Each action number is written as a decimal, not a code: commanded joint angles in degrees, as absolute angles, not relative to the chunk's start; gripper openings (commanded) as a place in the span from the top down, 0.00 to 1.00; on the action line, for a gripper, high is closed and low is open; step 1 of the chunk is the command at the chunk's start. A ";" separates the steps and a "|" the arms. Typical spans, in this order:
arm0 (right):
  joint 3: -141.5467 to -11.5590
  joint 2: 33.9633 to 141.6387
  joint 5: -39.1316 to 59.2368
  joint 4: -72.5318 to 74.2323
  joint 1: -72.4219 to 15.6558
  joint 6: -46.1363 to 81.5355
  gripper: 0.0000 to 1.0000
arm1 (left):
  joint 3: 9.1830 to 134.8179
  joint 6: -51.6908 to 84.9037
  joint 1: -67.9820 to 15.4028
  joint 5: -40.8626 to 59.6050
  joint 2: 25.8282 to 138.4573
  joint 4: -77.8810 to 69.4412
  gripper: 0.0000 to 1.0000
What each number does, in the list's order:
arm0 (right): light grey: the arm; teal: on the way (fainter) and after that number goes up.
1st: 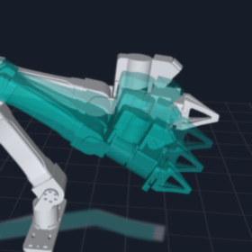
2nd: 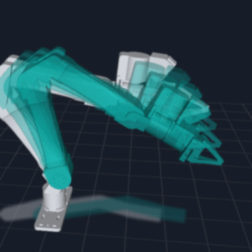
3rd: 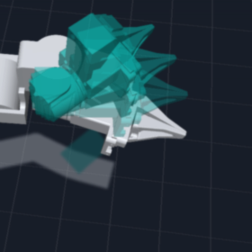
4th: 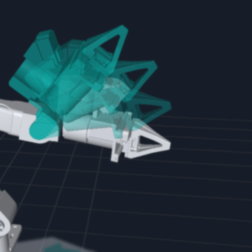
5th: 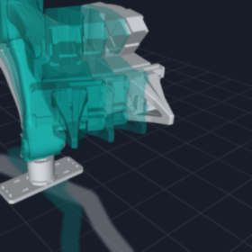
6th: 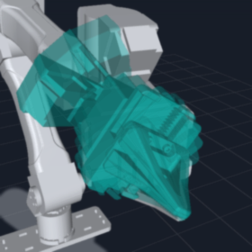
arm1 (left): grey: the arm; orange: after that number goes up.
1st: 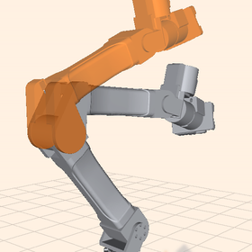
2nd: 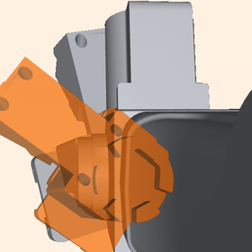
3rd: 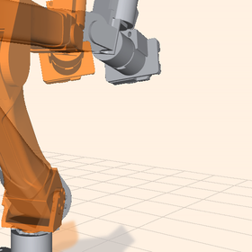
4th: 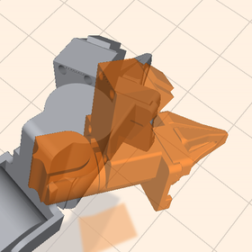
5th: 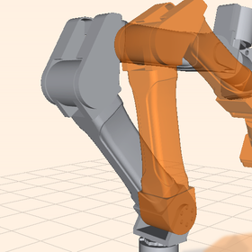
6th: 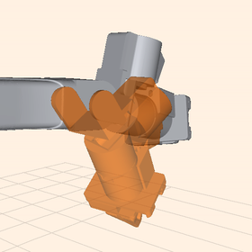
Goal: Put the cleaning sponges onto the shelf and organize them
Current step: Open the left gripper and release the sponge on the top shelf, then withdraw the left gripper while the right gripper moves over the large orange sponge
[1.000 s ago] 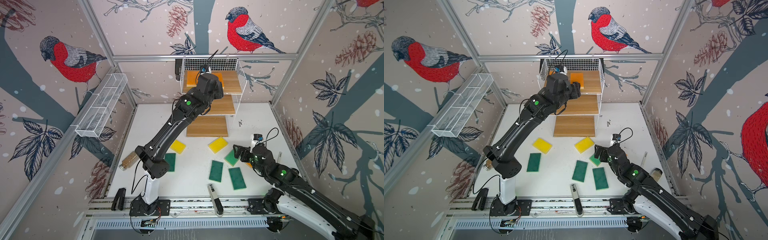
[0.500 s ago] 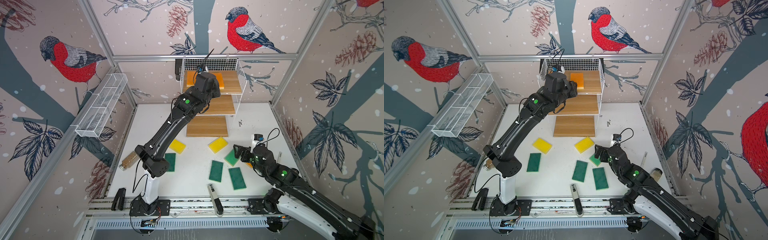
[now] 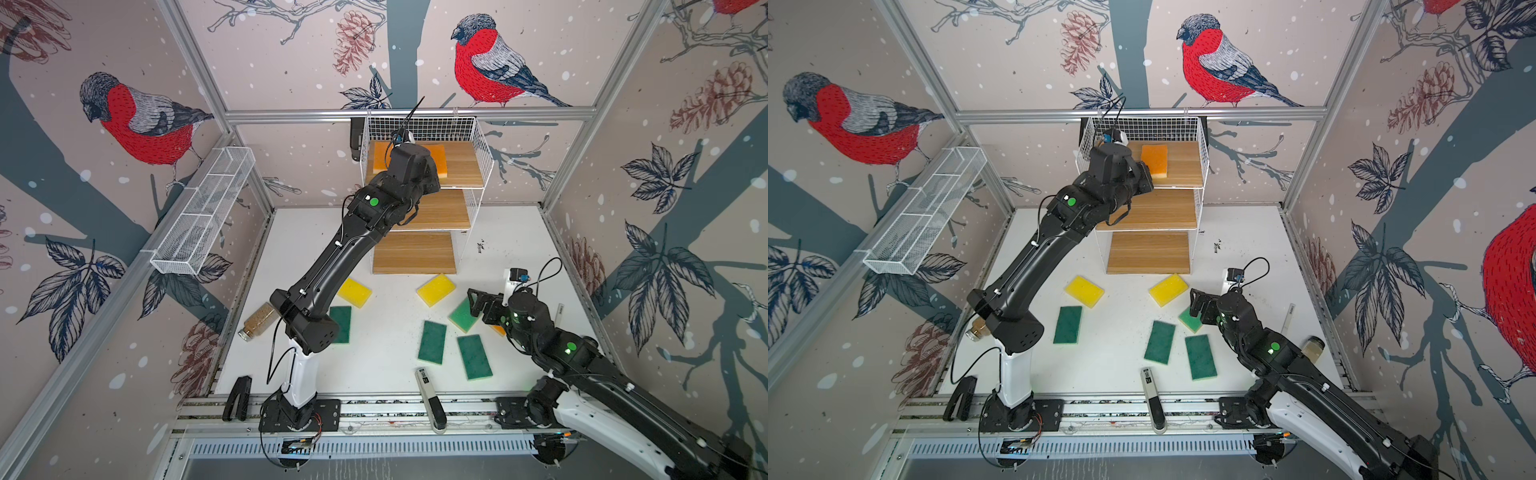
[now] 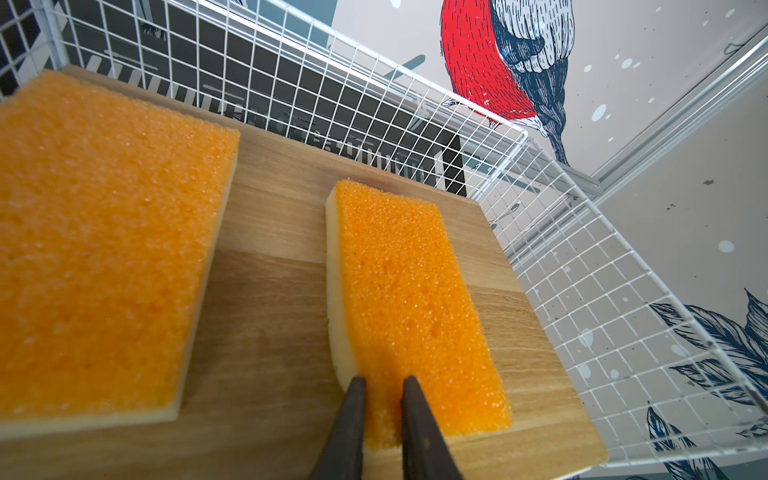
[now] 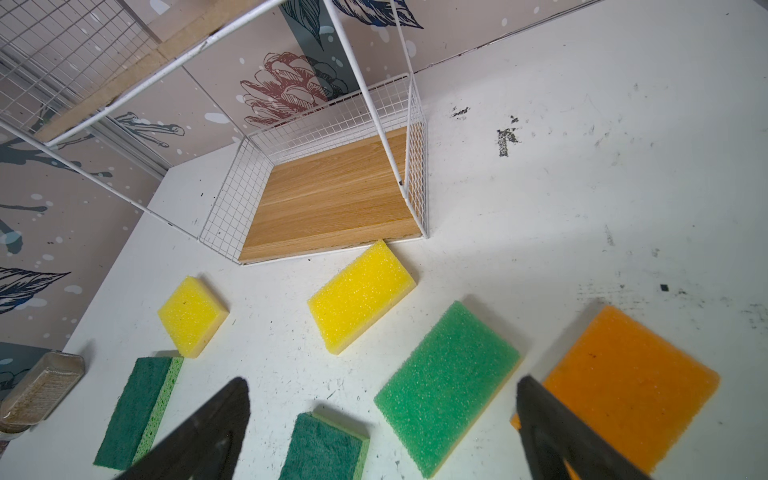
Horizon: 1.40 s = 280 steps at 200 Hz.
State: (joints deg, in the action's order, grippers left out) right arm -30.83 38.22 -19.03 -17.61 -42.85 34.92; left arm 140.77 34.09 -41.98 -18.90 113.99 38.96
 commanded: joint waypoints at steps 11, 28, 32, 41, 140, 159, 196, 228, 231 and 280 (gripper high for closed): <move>-30.93 37.83 -19.56 -17.84 -42.89 35.70 0.01 | 140.50 34.01 -41.90 -22.00 112.99 36.85 0.84; -30.98 37.63 -19.51 -17.95 -42.86 35.68 0.00 | 140.02 34.27 -41.87 -22.63 112.44 36.26 0.85; -30.94 37.55 -19.51 -17.95 -42.87 35.63 0.01 | 139.53 34.32 -41.90 -22.76 112.22 36.02 0.85; -30.94 37.45 -19.51 -18.03 -42.88 35.69 0.01 | 138.53 34.46 -41.91 -22.90 111.66 35.40 0.85; -30.32 36.74 -19.66 -18.19 -42.82 35.68 0.01 | 136.32 35.69 -41.92 -22.37 111.36 34.46 0.76; -30.29 36.27 -19.87 -18.51 -42.87 35.68 0.00 | 136.32 35.79 -41.92 -21.39 111.36 33.99 0.73; -30.76 35.66 -19.91 -19.40 -42.86 35.68 0.00 | 136.16 36.28 -42.01 -21.80 110.49 34.06 0.68; -30.89 34.67 -20.08 -19.95 -42.87 35.60 0.01 | 135.89 35.77 -42.77 -22.09 109.22 33.75 0.62; -30.93 34.52 -20.17 -20.07 -42.82 35.60 0.00 | 135.88 35.61 -42.93 -22.42 109.06 33.73 0.62; -31.24 33.09 -20.95 -21.33 -42.89 36.22 0.00 | 135.88 33.60 -45.37 -25.43 106.39 34.73 0.58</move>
State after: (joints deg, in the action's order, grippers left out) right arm -30.74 33.52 -19.53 -20.64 -42.85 35.92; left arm 135.87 35.22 -44.60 -23.24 107.83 36.36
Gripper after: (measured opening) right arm 0.995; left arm 0.420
